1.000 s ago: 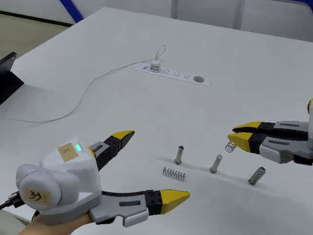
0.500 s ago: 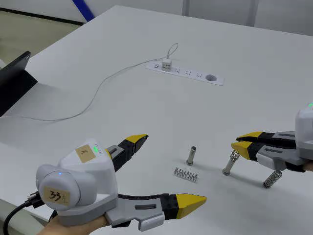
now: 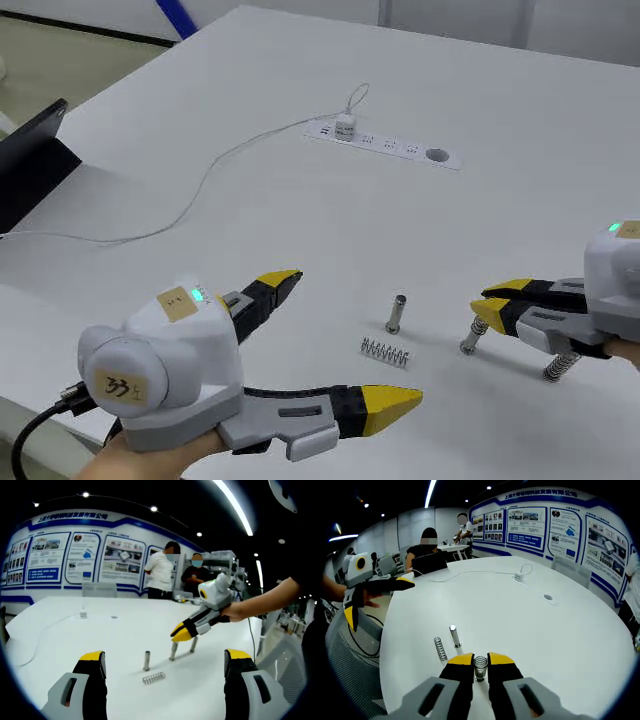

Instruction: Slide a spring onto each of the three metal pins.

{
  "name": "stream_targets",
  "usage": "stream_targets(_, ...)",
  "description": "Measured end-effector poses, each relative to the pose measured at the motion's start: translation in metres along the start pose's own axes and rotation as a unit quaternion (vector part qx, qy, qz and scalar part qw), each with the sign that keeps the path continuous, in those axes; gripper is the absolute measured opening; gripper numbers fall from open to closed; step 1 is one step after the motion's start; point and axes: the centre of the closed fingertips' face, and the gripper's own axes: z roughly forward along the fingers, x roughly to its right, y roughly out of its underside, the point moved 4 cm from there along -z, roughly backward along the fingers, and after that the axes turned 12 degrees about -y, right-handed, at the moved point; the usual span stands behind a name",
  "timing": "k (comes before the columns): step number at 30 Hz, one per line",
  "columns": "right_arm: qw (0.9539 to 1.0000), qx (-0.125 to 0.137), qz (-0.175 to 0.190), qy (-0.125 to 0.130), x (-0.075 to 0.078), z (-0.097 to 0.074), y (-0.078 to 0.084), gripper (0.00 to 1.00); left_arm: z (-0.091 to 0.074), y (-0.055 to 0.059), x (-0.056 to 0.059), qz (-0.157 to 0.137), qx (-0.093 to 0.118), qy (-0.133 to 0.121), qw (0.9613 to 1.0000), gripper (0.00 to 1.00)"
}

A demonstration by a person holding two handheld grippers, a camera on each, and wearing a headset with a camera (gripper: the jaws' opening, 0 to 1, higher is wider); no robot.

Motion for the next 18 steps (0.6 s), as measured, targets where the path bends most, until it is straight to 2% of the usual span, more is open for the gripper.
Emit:
stream_targets(13, 0.9998, -0.018, -0.012, 0.004, 0.004, 0.015, 0.021, 0.11, 0.000, 0.002, 0.000, -0.003, -0.006, 0.000, 1.0000, 1.00)
stream_targets(18, 0.9998, -0.014, -0.012, 0.007, 0.006, 0.017, 0.023, 0.11, 0.001, 0.003, 0.000, -0.003, -0.008, 0.001, 1.0000, 1.00)
